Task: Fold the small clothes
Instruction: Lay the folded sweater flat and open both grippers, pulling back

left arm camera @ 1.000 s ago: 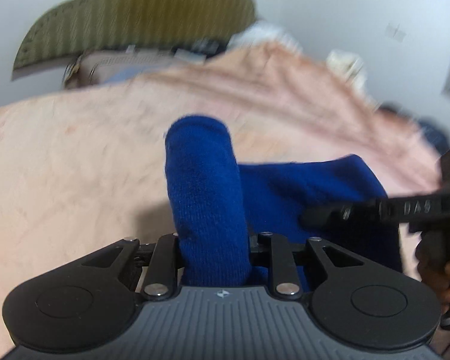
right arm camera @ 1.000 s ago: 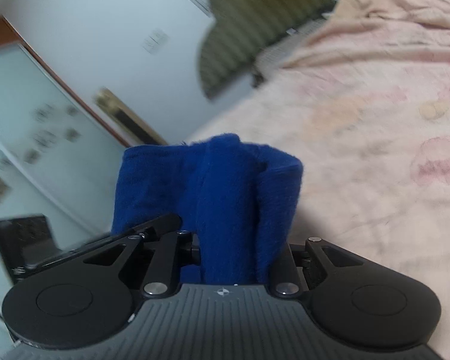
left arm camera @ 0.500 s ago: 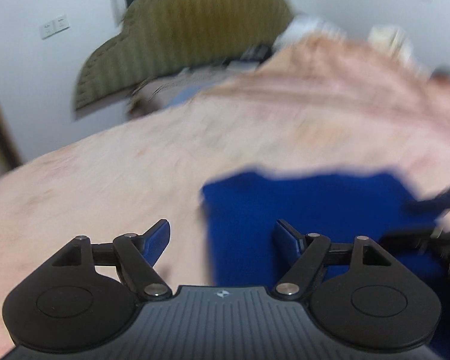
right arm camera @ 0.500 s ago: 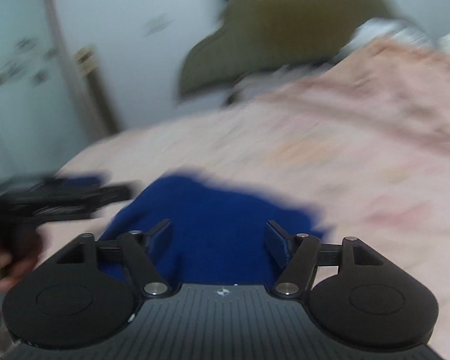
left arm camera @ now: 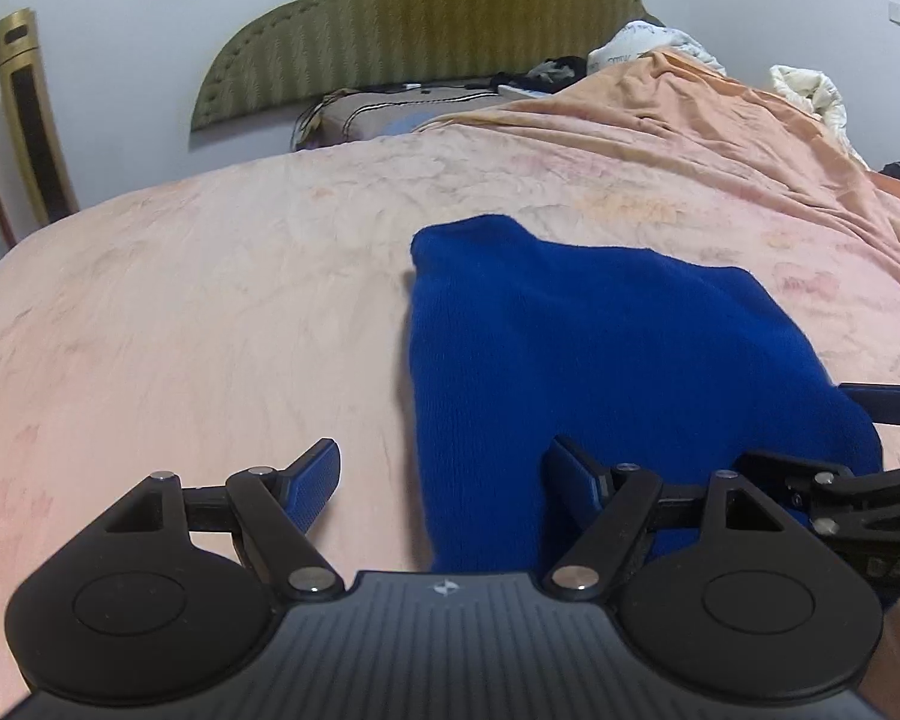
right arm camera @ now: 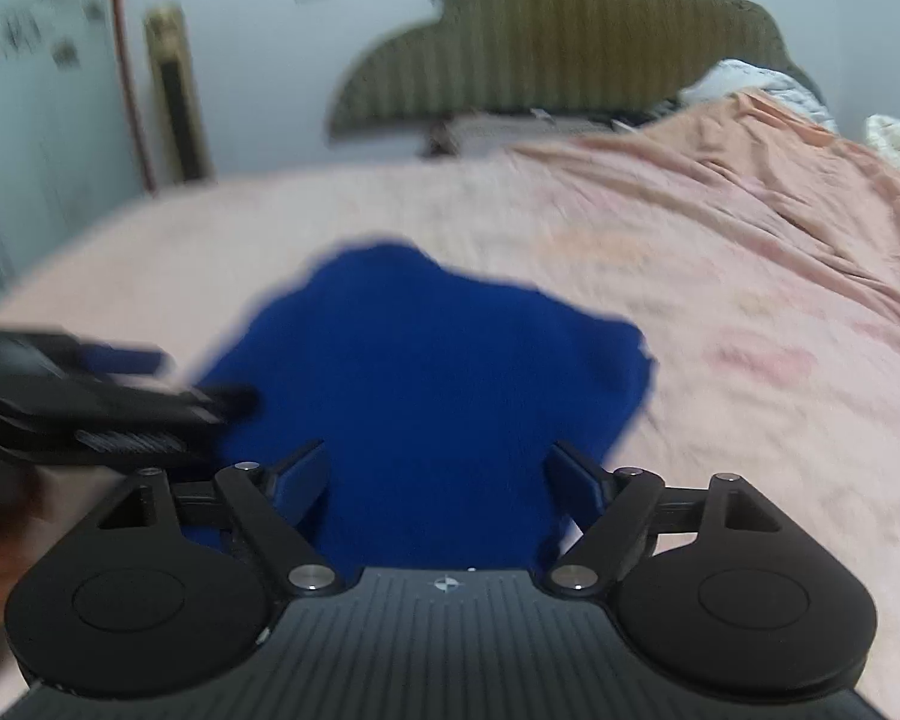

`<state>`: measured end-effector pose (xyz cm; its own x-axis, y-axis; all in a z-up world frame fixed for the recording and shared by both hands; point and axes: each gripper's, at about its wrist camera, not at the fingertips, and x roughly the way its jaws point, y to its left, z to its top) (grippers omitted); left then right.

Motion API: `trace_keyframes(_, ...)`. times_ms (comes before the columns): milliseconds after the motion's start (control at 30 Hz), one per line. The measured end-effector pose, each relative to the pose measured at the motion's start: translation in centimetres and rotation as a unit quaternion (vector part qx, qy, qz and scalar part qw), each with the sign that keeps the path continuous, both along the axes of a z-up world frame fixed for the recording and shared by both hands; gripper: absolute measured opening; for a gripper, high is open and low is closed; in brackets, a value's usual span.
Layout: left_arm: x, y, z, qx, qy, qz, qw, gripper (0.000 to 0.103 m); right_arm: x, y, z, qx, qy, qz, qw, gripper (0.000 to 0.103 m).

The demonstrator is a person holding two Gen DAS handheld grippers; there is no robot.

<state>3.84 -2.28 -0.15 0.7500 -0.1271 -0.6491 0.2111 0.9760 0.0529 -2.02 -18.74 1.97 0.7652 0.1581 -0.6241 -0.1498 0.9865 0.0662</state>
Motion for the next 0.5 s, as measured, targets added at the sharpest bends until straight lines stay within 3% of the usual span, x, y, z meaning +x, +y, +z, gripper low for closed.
trace_keyframes(67,-1.0,0.1,0.1,0.004,0.000,0.004,1.0000,0.076,0.0,0.5,-0.6,-0.036,0.007,-0.032,0.999,0.082)
trace_keyframes(233,-2.5,-0.1,0.0,0.015,0.004,0.010,0.9998,0.077,-2.1,0.1,-0.2,0.012,-0.019,-0.060,0.998,0.094)
trace_keyframes(367,-3.6,-0.2,-0.3,0.023,0.010,0.010,0.9996,0.078,-2.4,0.5,-1.6,-0.001,0.010,-0.063,0.998,0.093)
trace_keyframes(500,-4.4,0.1,-0.4,0.018,0.018,0.017,0.9995,0.078,-3.6,0.5,-1.8,0.006,0.011,-0.065,0.998,0.094)
